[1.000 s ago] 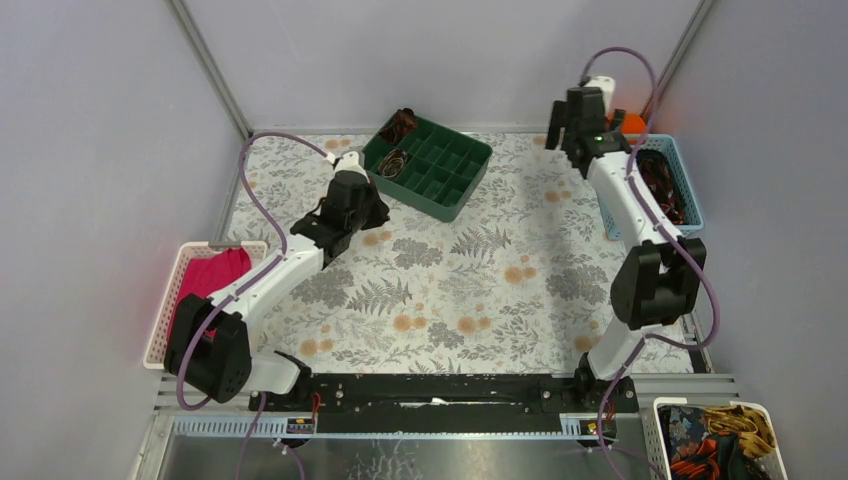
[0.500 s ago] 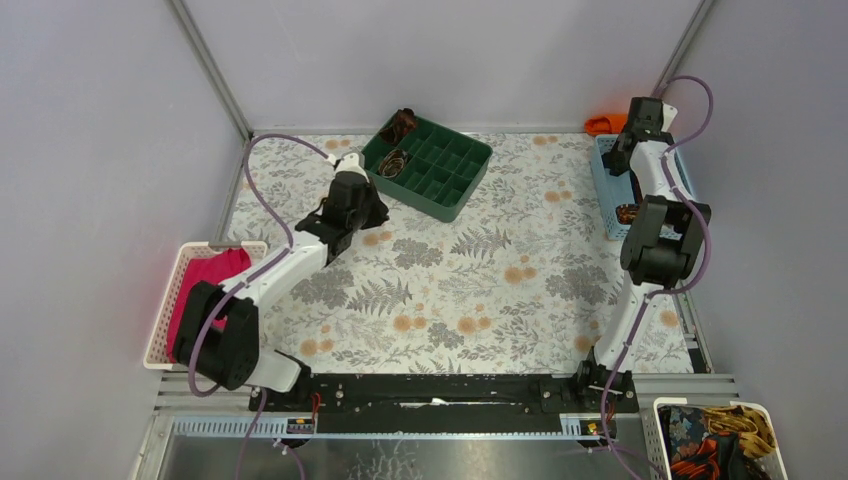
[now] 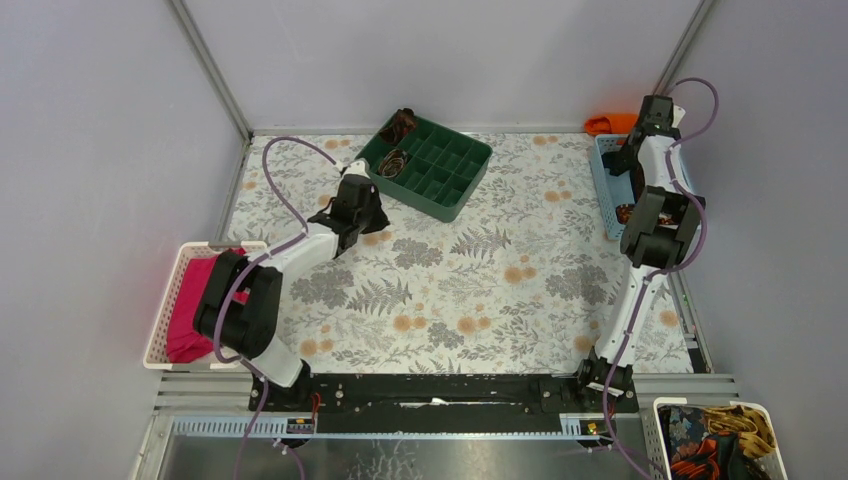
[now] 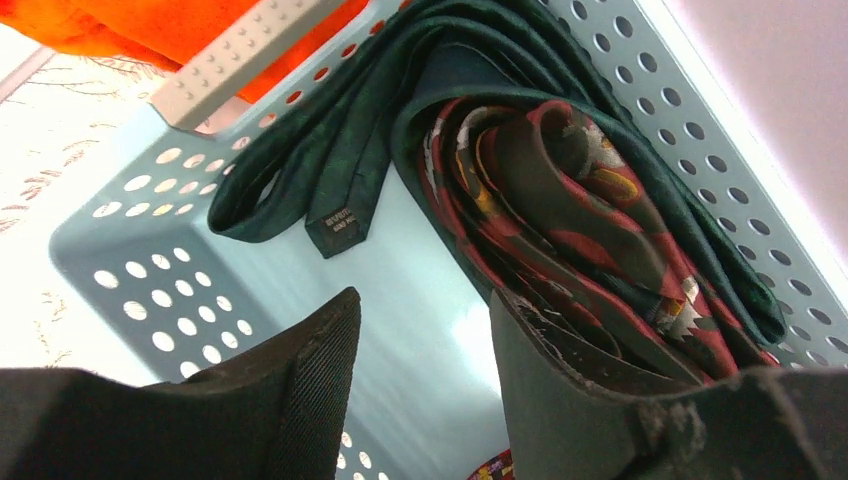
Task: Roll the ties
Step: Pick up the tie from the bin.
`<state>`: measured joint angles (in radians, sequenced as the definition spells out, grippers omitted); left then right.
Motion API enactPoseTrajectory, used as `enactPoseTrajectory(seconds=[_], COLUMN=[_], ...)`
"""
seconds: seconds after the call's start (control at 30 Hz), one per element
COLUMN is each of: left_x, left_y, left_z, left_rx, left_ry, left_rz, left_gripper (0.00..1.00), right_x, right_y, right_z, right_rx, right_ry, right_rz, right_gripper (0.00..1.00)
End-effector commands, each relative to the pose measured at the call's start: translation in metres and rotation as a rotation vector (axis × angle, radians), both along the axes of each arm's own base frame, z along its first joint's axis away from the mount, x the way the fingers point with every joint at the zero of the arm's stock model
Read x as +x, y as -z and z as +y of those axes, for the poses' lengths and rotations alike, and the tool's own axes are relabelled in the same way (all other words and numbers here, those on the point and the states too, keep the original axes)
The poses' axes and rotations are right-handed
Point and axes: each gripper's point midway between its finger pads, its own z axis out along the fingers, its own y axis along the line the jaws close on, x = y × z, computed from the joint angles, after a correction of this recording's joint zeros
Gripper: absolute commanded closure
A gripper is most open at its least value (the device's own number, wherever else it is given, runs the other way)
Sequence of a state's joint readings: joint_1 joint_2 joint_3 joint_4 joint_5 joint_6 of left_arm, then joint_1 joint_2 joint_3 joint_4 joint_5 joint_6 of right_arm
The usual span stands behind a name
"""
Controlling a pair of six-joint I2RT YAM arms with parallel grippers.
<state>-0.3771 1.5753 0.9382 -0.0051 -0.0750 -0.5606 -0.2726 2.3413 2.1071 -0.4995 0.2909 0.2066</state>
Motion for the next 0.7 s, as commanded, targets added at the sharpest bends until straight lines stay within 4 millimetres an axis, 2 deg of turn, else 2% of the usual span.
enactPoseTrajectory(seconds=[0.0,0.13,0.33,0.47,0.67], left_x=[0.01,0.011,0.01,0.009,0.01], left_y=[0.004,0.007,0.009,0.008,0.009], left_z=[0.001,0.003,0.009,0.013,0.013], left_rx=[-0.004,-0.011,-0.018,-0.021,-0.025], left_ry=[0.018,0.017,0.014,0.012,0.01], left_rz=[-0.023,-0.014,-0.011,-0.011,-0.009], left_gripper=[0.99,0.99,0.99,0.99,0.99], right_x=[-0.012,-0.023,-0.033,-0.034,-0.032], right_y=[-0.008,-0.007,0.01,0.024,0.035], right_z=[-0.006,-0.013,-0.022,-0.03,-0.036], right_rx=[-0.029,-0.026,-0.045,-0.065,-0.071], right_ry=[0.02,0.042,0.066,0.078,0.065], right_rz=[0.012,0.028,0.088,0.123,0.151], right_gripper=[0.41,0.39,0.4,0.39,0.38])
